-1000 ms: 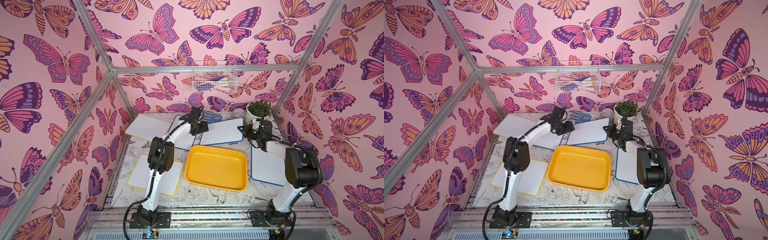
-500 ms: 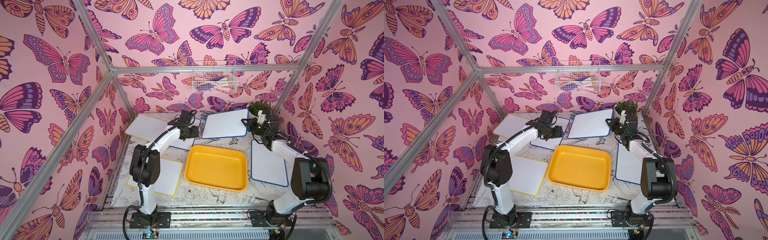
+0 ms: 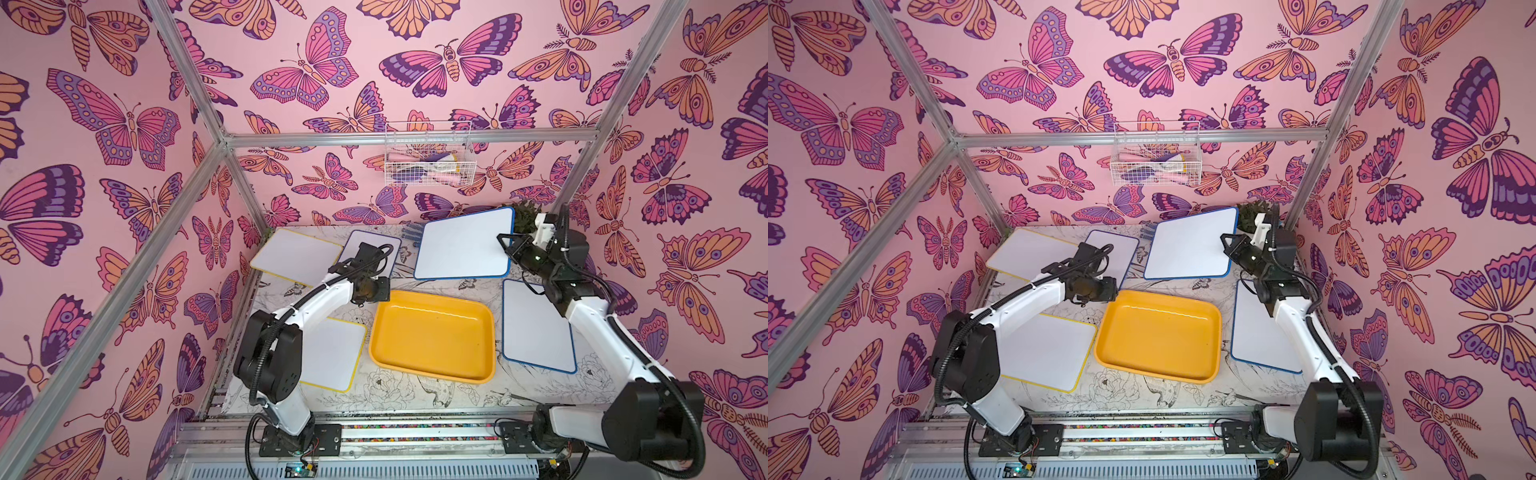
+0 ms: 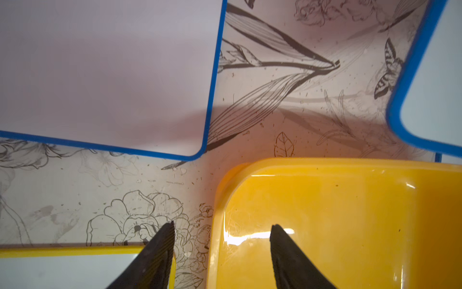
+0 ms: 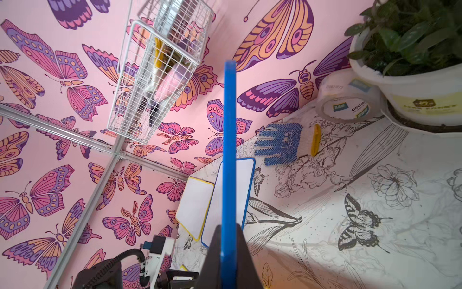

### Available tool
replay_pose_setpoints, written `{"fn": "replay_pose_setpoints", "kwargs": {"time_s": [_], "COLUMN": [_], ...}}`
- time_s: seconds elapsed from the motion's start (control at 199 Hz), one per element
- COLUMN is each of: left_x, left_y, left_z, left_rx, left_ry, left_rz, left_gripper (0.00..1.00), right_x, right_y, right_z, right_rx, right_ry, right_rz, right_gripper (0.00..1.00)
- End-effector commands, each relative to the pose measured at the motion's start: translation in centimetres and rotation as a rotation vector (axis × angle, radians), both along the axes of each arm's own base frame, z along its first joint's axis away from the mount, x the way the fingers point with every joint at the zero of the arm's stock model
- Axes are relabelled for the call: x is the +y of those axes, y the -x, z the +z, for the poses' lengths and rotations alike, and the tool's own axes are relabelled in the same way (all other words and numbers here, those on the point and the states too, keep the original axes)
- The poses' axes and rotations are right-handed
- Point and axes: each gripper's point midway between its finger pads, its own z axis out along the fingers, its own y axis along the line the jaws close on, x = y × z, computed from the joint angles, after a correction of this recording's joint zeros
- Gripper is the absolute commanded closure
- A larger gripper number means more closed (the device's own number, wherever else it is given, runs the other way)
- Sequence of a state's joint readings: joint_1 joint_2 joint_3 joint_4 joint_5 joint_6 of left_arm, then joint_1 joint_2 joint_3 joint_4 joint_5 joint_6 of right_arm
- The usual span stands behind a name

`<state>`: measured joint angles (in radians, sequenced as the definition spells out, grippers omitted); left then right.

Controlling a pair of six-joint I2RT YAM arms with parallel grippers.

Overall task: Put the whiteboard into the storage box
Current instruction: Move the storage box to the center of the board.

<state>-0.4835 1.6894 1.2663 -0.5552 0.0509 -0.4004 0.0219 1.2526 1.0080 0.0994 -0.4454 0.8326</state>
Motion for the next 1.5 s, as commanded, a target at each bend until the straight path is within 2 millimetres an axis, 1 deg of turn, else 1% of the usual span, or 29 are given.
{"fn": "replay_pose_setpoints", "kwargs": {"time_s": [0.0, 0.1, 0.231, 0.316, 0.466, 0.547, 0.657, 0.838, 0.998, 1.103, 1.229, 1.369, 1.5], "left_x": [0.3, 0.6, 0.4, 0.1, -0.6, -0.8, -1.1, -2.0, -3.2, -3.7, -4.0, -4.0, -4.5], "left_y": [1.1, 2.2, 3.2, 3.6, 3.3, 2.8, 2.1, 0.8, -0.9, -2.1, -3.5, -5.0, -5.8], "left_z": [-0.4, -1.3, -2.8, -3.7, -4.2, -4.1, -4.2, -4.3, -4.4, -4.8, -5.3, -5.6, -5.6], "left_rx": [-0.015, -0.006, 0.021, 0.033, 0.034, 0.028, 0.028, 0.032, 0.029, 0.026, 0.031, 0.033, 0.031], "left_ry": [-0.030, -0.042, -0.043, -0.029, -0.005, 0.001, 0.002, 0.016, 0.022, 0.020, 0.022, 0.031, 0.042], "left_rz": [-0.018, -0.016, -0.021, -0.018, 0.003, 0.019, 0.031, 0.051, 0.037, 0.031, 0.033, 0.044, 0.039], "left_gripper": [0.38, 0.39, 0.48, 0.57, 0.67, 0.78, 0.86, 0.87, 0.86, 0.86, 0.86, 0.85, 0.83], "right_x": [-0.2, -0.1, 0.1, 0.0, -0.2, -0.3, -0.5, -1.1, -1.4, -1.2, -0.7, -0.6, -0.3], "right_y": [1.8, 2.9, 4.2, 4.9, 5.8, 6.2, 6.6, 6.7, 6.6, 6.5, 6.6, 6.9, 6.8], "right_z": [2.0, 1.9, 1.7, 1.4, 1.0, 1.0, 1.3, 2.1, 3.5, 4.3, 4.8, 4.5, 3.6], "right_rx": [-0.067, -0.047, -0.026, -0.015, 0.001, -0.001, -0.001, -0.005, -0.030, -0.041, -0.050, -0.041, -0.026], "right_ry": [0.014, 0.017, 0.026, 0.039, 0.059, 0.064, 0.085, 0.111, 0.130, 0.131, 0.126, 0.131, 0.110], "right_rz": [-0.009, 0.002, 0.015, 0.012, 0.007, 0.001, -0.006, -0.020, -0.024, -0.009, 0.020, 0.032, 0.047], "right_gripper": [1.00, 1.00, 1.00, 1.00, 1.00, 1.00, 1.00, 1.00, 1.00, 1.00, 1.00, 1.00, 1.00]}}
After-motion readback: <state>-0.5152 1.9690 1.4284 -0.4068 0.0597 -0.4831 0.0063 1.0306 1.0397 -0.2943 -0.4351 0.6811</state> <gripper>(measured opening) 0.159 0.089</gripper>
